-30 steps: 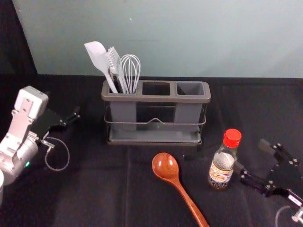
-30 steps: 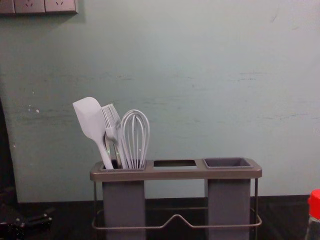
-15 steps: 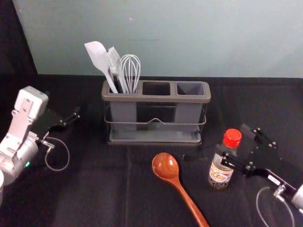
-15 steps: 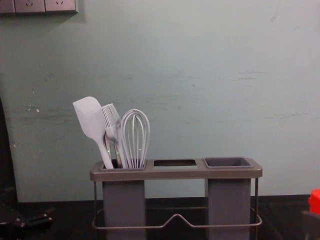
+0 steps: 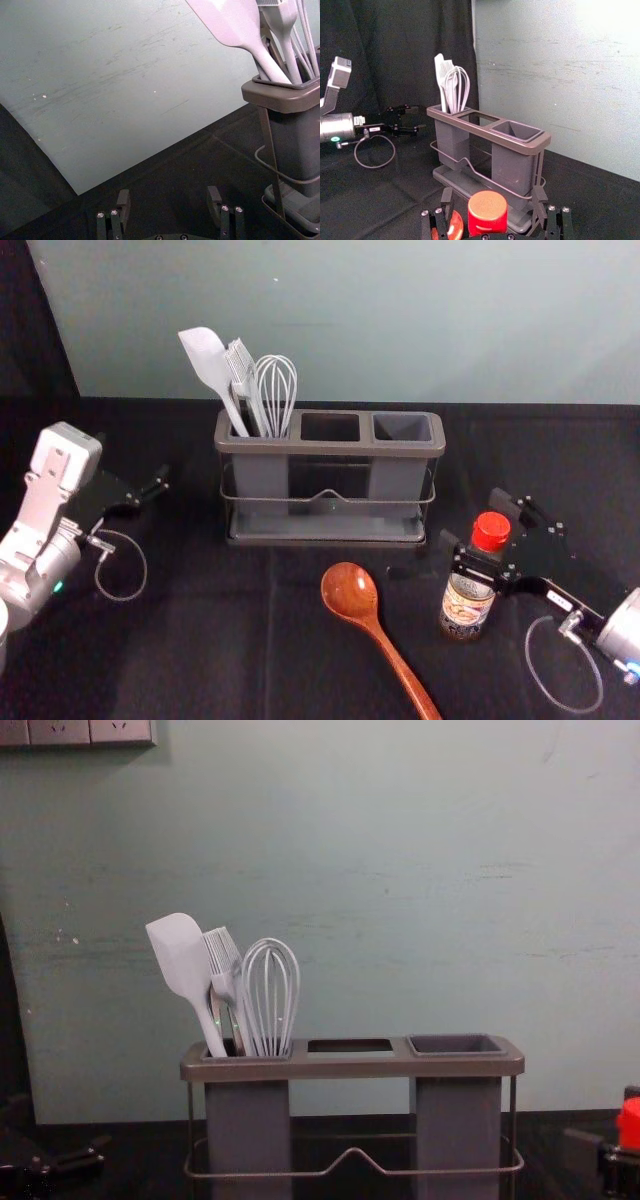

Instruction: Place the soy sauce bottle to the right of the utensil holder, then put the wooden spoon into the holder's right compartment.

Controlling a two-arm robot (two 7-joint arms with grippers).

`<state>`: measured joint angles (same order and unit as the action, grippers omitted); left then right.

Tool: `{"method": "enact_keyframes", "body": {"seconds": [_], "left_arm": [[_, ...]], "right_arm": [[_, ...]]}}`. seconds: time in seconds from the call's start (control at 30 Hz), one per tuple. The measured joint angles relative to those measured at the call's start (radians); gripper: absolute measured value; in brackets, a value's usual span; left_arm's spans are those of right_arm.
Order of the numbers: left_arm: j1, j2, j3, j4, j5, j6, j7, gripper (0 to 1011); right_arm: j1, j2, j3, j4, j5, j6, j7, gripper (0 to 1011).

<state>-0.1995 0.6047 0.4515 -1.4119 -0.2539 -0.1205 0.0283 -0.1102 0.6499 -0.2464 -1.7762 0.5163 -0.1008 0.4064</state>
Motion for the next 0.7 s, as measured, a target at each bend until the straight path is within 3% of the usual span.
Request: {"method": "enact_keyframes", "body": {"seconds": [0.37,0.67,0.7], "left_arm": [[0.0,0.0,0.0,0.0,0.0,0.0,0.0,1005],[0.0,0.0,0.0,0.0,0.0,0.0,0.0,1005],[0.0,0.0,0.0,0.0,0.0,0.0,0.0,1005]], "right_arm": [[0.002,-0.024,0.019,0.008,-0.018,0.008,0.025,1000],[-0.021,-0.037,0.043,0.001,-0.018,0.009,0.04,812],[-0.025,-0.039,0.046,-0.001,-0.018,0.009,0.042,751]]}}
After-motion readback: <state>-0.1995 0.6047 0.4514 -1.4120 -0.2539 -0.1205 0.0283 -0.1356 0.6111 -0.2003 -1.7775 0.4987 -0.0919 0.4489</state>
